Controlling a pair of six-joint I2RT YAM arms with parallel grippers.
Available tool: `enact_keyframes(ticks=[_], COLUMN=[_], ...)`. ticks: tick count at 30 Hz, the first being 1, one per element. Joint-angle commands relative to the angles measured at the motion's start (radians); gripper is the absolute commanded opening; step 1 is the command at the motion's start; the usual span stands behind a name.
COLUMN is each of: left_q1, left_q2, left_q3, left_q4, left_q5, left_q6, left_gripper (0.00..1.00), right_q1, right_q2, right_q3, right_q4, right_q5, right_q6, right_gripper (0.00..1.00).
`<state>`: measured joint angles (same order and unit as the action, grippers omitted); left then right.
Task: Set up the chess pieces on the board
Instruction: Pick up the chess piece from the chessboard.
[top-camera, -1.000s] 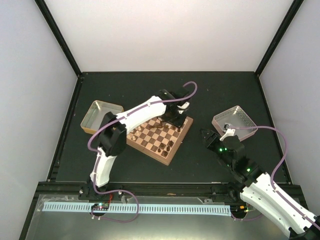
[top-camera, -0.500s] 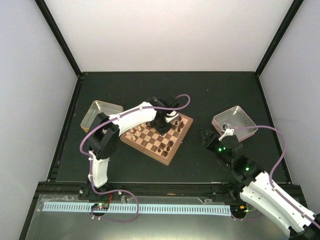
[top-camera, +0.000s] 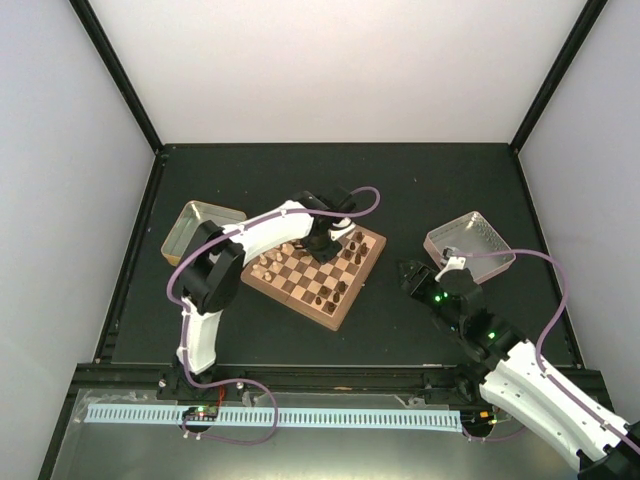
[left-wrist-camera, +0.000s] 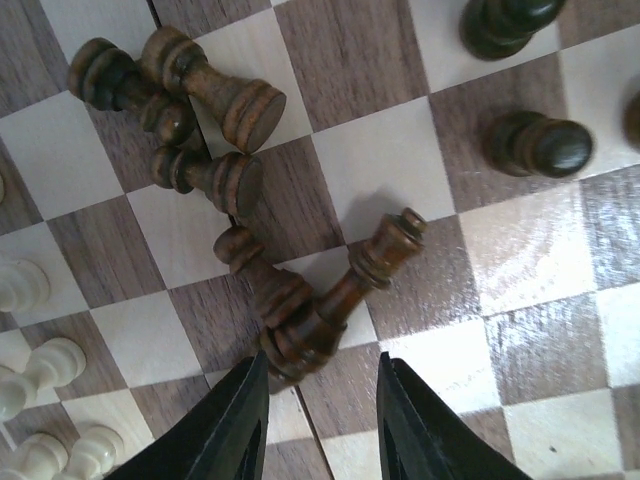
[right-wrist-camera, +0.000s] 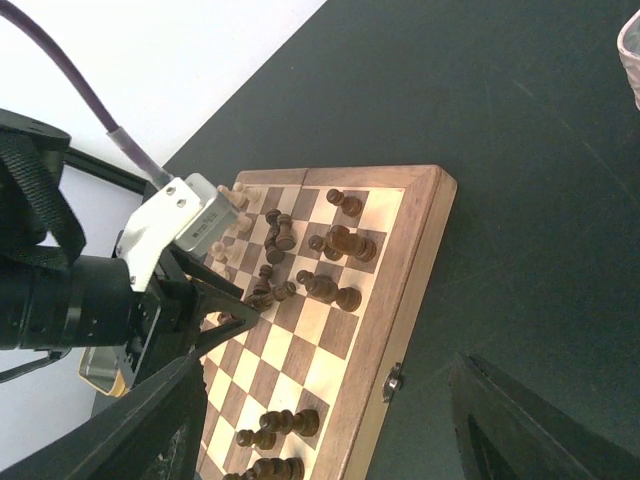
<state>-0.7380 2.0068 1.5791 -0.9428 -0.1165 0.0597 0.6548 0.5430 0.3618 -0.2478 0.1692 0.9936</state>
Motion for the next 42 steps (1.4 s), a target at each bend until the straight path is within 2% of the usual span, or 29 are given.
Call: enact_keyframes(ticks=[1,7,16,27,34,42], left_q1=[0.009,0.009,0.009,0.009,0.009,0.027], left_q2=[0.028,0.044,0.051,0.077,0.045,-0.107], left_q3=[0.037,0.033,0.003,0.001,0.003,-0.043], left_q4=[0.017,0.032,0.024,-0.001,-0.023,-0.035], left_q5=[-0.037,-0.036,0.054,0.063,0.073,0.206], left_q6=[0.04,0.072,0.137,0.159,0.168,0.178], left_gripper=[0.32,0.32,0.24,0.27,0.08,0.04], right_q1=[-0.002,-0.002,-0.002,-0.002,-0.002,-0.003], right_q2=[0.01,0.029,0.038,0.054,0.047,0.047], right_q3=[0.005,0.011,0.012,0.017,0.018,0.035], right_q4=[0.032,0.036,0.042,0.046,0.046,0.095], right_q5=[-0.002,-0.012,-0.004,-0.01,-0.018,-0.12], right_q6=[0.001,0.0,-0.001,0.0,0.002,-0.055], right_gripper=[0.68,0.68,0.67,0.68,0.68,0.68])
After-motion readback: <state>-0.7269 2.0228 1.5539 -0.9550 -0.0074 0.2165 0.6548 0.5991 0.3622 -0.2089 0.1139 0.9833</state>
